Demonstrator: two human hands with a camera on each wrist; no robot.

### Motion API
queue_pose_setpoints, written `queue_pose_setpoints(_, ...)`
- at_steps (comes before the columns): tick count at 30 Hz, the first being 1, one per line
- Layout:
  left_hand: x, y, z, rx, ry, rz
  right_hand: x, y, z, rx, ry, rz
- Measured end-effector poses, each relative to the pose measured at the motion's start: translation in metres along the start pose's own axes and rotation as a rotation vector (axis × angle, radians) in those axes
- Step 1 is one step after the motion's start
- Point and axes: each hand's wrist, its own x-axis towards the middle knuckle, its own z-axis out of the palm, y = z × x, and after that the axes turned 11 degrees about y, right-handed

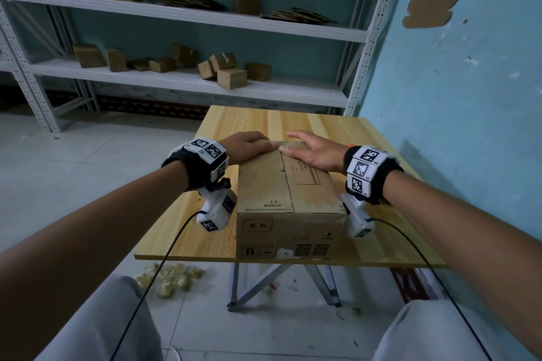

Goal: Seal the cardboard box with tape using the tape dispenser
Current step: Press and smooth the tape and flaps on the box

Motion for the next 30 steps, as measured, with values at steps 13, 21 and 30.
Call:
queue_pose_setpoints(13,0.005,-0.004,0.004,-0.034,0.001,-0.065,0.006,0.009,0.007,0.035,0.002,-0.079)
queue_pose_setpoints(21,0.001,0.009,-0.023,0.384,0.166,-0.018,-0.018,-0.003,-0.014,-0.017,0.099,-0.009)
queue_pose_setpoints(30,-0.038,0.011,-0.045,0.494,0.128,0.091,-0.083,0.007,-0.04,-0.169,-0.073,-0.099)
